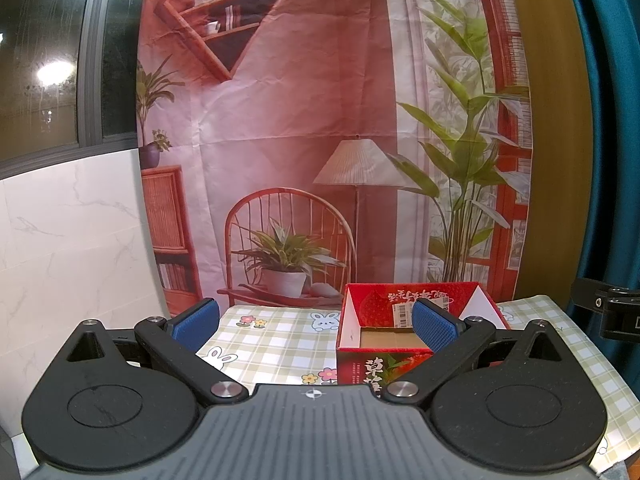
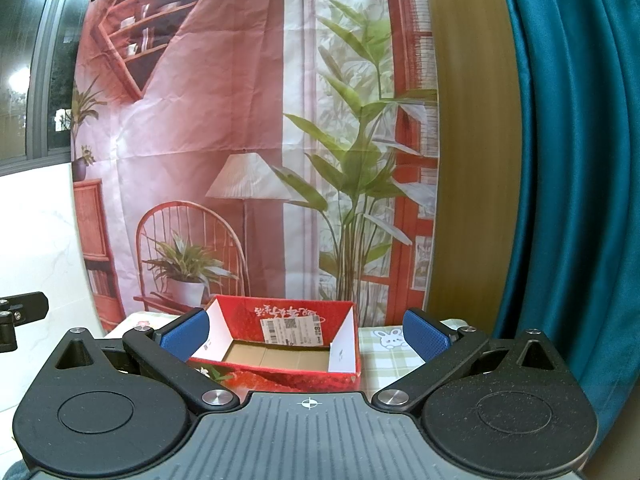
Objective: Organize soft objects
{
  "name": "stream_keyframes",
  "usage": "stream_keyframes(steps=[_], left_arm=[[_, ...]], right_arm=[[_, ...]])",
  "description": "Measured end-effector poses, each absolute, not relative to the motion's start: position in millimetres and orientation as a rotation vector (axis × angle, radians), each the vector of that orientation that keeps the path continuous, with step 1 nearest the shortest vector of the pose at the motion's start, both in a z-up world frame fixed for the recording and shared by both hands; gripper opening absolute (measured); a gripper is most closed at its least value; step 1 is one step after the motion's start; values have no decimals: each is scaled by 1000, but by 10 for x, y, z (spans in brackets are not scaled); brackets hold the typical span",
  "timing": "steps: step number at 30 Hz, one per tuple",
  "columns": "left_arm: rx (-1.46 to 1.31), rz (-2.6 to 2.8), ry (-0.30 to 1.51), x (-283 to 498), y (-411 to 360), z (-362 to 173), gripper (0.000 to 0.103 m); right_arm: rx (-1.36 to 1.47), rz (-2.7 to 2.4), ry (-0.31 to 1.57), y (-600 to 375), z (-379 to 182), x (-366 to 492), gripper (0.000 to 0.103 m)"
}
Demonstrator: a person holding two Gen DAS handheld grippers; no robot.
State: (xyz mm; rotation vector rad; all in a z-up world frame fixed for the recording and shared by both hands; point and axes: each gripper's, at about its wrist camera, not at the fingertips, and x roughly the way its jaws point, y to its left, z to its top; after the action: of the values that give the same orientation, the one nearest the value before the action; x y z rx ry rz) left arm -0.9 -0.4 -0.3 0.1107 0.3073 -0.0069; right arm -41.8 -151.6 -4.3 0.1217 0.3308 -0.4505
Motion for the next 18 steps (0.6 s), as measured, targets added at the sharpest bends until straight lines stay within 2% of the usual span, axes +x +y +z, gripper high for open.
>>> stream_keyframes(steps=[18], left_arm=[[110, -9, 310, -47, -49, -37, 103]], right_arm=[[123, -451, 331, -1513, -38, -413, 103]])
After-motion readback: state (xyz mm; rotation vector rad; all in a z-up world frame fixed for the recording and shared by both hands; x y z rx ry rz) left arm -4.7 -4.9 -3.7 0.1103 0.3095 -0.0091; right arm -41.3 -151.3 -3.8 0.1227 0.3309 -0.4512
